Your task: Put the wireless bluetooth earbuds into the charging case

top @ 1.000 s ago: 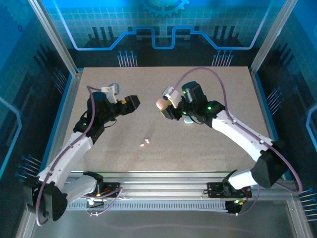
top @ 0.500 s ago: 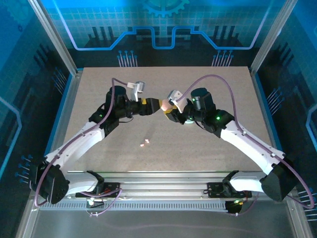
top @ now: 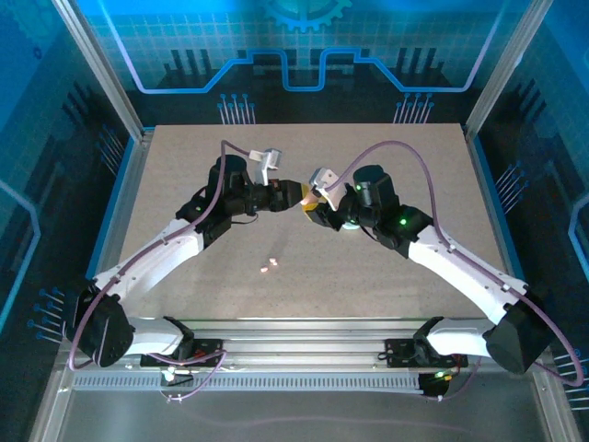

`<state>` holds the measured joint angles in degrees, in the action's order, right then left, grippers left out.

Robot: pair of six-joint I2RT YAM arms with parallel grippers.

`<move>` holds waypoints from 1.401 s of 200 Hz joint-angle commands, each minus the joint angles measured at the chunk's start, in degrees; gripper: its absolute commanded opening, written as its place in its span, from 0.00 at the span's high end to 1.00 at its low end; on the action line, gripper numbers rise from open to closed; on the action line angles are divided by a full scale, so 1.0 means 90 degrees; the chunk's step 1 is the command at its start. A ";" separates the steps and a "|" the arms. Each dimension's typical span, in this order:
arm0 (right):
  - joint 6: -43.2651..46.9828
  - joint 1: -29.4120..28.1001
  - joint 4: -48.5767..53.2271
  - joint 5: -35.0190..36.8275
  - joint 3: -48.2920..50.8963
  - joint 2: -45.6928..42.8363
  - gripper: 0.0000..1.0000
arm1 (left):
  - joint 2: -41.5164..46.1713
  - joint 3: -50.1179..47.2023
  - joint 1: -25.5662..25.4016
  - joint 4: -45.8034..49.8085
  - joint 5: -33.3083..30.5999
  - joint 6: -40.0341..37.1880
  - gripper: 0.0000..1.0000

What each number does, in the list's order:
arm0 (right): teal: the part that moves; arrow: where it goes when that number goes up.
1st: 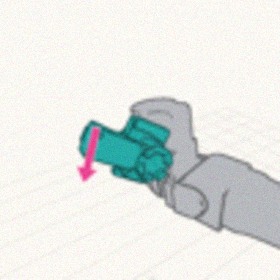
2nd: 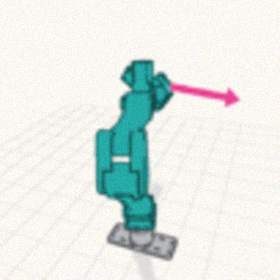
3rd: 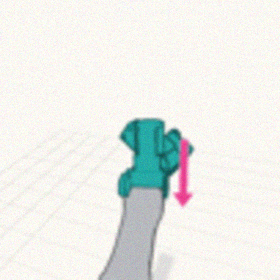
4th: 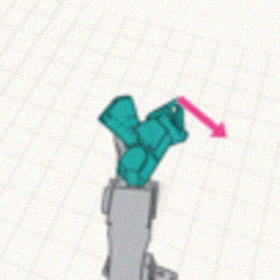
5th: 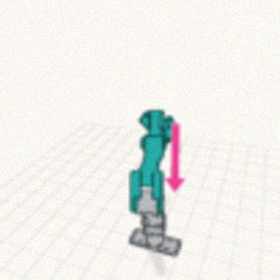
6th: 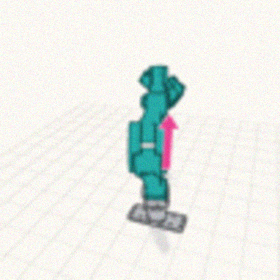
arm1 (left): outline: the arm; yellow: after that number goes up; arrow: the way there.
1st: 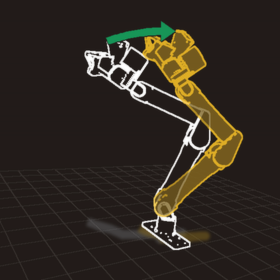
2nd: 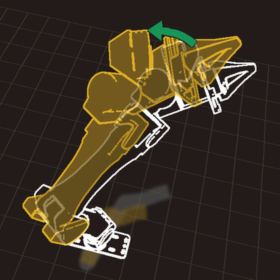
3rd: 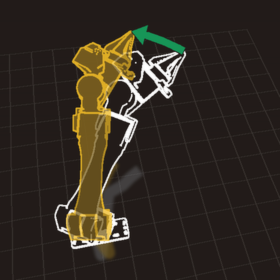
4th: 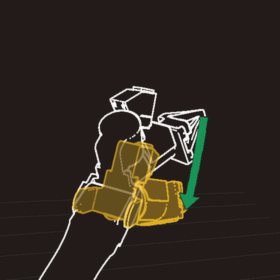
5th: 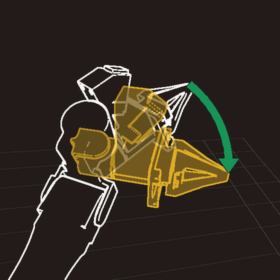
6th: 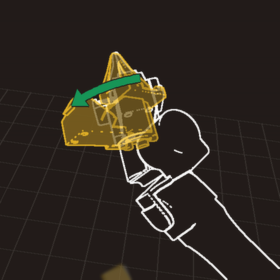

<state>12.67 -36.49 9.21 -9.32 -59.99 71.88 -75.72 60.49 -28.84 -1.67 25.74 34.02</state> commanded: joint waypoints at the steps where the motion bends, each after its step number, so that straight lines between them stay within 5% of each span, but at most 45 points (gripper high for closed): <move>1: 0.0154 -0.0076 -0.0577 0.0420 0.0170 -0.0259 0.57 | 0.0009 0.0153 -0.0019 0.0030 -0.0169 0.0409 0.77; 29: 0.0521 -0.0048 -0.1821 0.0489 0.0984 -0.0687 0.41 | 0.0101 -0.0015 -0.0017 -0.0314 -0.0197 0.1426 0.86; 51: 0.0858 0.0109 -0.3018 0.0300 0.1819 -0.0971 0.38 | 0.0123 -0.0219 -0.0018 -0.0795 -0.0064 0.2181 0.87; 101: 0.0006 0.0843 -0.3708 -0.1196 0.1851 -0.0962 0.36 | 0.0114 -0.0334 -0.0020 -0.1110 0.0166 0.2699 0.87; 154: -0.0383 0.0891 -0.3600 -0.1782 0.1334 -0.0396 0.37 | 0.0161 -0.0334 -0.0028 -0.1260 0.0171 0.2861 0.86; 192: -0.0549 0.0899 -0.3745 -0.1629 0.1349 -0.0373 0.51 | 0.0249 -0.0393 -0.0028 -0.1260 0.0139 0.2860 0.86; 280: -0.0809 0.0910 -0.3723 -0.1901 0.1247 -0.0314 0.59 | 0.0269 -0.0334 -0.0045 -0.1220 0.0206 0.2669 0.82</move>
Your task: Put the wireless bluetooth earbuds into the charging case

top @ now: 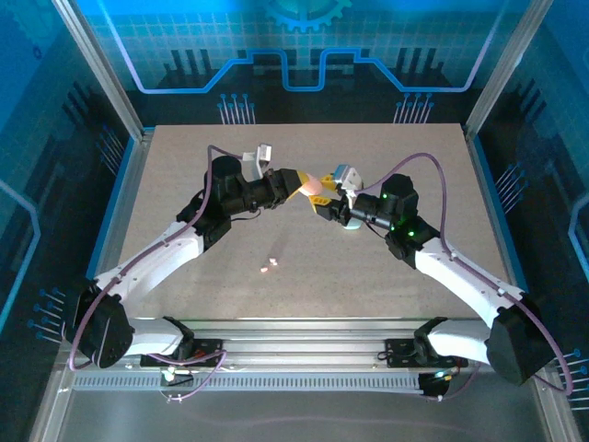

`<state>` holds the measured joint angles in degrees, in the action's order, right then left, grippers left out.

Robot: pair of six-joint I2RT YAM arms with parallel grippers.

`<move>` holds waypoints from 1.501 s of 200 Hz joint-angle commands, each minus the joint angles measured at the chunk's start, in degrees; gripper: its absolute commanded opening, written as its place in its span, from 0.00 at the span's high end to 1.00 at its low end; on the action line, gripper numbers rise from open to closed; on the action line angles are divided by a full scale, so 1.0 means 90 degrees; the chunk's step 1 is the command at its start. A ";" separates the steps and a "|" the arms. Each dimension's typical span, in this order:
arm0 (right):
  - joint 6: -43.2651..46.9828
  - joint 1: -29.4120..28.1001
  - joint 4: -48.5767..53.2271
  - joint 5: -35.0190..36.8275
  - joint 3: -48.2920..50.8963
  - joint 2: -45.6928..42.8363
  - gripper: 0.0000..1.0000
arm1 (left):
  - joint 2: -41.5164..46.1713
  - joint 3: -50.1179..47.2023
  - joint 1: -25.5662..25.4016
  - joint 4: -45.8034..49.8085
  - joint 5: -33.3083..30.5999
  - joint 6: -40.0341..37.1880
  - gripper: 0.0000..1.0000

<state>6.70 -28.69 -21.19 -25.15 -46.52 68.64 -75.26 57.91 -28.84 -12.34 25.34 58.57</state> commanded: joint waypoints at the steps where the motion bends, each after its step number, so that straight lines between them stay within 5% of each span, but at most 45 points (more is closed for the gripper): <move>1: -0.0142 0.0043 -0.0343 -0.0144 -0.0250 0.0042 0.59 | 0.0213 -0.0048 -0.0051 -0.0030 0.0245 -0.0060 0.81; 77: -0.0192 0.0160 0.0456 -0.1130 -0.0569 0.0106 0.64 | 0.0402 -0.0057 -0.0053 0.0066 0.0248 -0.1235 0.45; 123: -0.0152 0.0292 0.1162 -0.1921 -0.0872 0.0198 0.64 | 0.1017 -0.0308 -0.0048 0.0458 0.0120 -0.4195 0.30; 153: -0.0124 0.0326 0.1395 -0.2420 -0.1046 0.0220 0.64 | 0.1474 -0.1109 -0.0048 -0.0382 0.0788 -0.6351 0.30; 176: 0.0025 0.0326 0.1631 -0.2851 -0.1201 0.0274 0.65 | 0.1566 -0.1486 -0.0046 -0.0983 0.1016 -0.6958 0.34; 208: 0.0386 0.0326 0.2114 -0.3244 -0.1401 0.0327 0.65 | 0.1427 -0.1385 -0.0052 -0.1055 0.1666 -0.7218 0.36; 300: 0.0687 0.0337 0.2351 -0.3317 -0.1498 0.0331 0.64 | 0.1336 -0.1303 -0.0048 -0.1106 0.2057 -0.6984 0.50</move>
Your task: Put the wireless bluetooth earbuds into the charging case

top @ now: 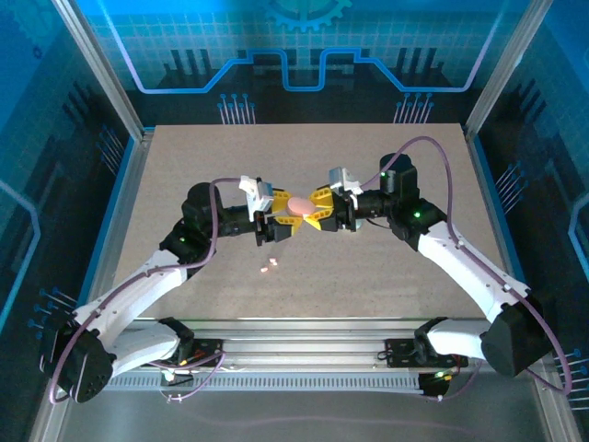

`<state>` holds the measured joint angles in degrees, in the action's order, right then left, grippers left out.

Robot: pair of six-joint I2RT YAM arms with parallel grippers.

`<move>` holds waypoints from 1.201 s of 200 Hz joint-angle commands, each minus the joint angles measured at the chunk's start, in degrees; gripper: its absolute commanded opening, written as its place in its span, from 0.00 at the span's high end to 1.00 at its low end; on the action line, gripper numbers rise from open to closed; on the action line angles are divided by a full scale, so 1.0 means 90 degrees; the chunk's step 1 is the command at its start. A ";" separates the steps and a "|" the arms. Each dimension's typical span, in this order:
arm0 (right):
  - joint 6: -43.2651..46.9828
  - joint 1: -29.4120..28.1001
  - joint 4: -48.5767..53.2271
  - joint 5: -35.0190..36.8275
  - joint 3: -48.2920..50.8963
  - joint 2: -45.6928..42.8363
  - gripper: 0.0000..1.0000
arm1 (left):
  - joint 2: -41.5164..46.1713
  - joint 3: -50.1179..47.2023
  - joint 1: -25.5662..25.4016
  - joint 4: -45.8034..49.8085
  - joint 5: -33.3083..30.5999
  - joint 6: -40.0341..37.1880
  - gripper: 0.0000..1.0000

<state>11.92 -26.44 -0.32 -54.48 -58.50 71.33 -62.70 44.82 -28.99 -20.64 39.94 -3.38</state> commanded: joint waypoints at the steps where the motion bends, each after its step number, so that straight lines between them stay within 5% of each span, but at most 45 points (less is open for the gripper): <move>1: 0.0099 0.0091 0.0029 -0.0059 -0.0164 0.0033 0.64 | -0.0063 0.0150 -0.0031 -0.0180 0.0440 -0.0103 0.50; 81: -0.0123 0.0086 -0.0157 -0.0071 -0.0150 0.0082 0.63 | -0.0171 0.0275 -0.0033 -0.0031 0.0654 -0.0084 0.50; 136: -0.0104 0.0094 -0.0054 0.0014 -0.0180 0.0153 0.63 | -0.0230 0.0360 -0.0040 -0.0018 0.0706 -0.0034 0.60; 240: -0.0512 0.0178 0.0181 0.0569 -0.0297 0.0046 0.50 | -0.0218 0.0412 -0.0061 0.0633 0.0559 -0.0559 0.70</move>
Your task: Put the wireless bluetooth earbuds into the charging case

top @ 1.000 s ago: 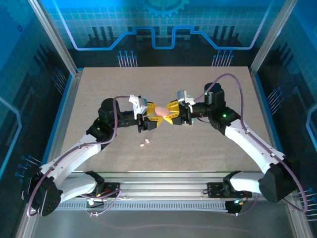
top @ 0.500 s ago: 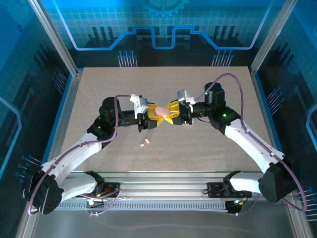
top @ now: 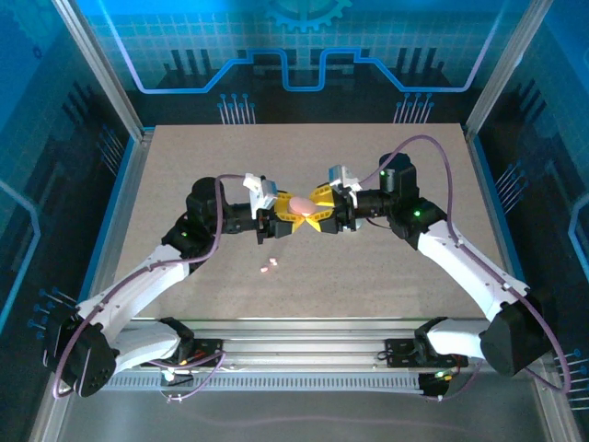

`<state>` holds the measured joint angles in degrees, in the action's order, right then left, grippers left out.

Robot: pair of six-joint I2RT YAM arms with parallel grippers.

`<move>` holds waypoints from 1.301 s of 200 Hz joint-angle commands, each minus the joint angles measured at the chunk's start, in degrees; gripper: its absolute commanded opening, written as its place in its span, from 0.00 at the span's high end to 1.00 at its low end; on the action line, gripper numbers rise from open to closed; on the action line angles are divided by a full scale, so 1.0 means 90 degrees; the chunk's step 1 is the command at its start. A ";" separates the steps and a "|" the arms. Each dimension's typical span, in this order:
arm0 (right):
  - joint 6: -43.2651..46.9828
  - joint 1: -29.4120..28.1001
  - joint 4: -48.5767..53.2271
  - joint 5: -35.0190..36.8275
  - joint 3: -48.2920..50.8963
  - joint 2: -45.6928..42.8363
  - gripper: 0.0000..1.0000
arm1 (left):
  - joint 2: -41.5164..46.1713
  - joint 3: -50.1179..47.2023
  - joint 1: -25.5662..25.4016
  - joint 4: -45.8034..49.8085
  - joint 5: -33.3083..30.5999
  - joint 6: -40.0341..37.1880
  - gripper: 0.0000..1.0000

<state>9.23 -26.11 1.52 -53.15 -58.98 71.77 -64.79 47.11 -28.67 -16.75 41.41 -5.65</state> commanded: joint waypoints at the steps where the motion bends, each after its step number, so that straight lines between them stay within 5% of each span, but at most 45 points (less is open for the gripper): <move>1: -0.0214 0.0144 -0.0023 0.0414 -0.0243 -0.0004 0.50 | 0.0009 0.0156 -0.0102 0.0201 0.0398 -0.0313 0.70; 94: -0.0595 0.0295 0.0022 0.0270 -0.0373 0.0105 0.44 | 0.0039 0.0156 -0.0137 0.0456 0.0350 -0.0590 0.70; 260: -0.0880 0.0335 -0.0197 0.1302 -0.0398 -0.0112 0.39 | 0.0114 0.0002 -0.0218 0.0442 0.0175 -0.0605 0.69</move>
<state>2.63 -24.93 2.72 -46.50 -60.31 71.57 -64.77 47.20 -29.02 -13.52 38.79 -9.45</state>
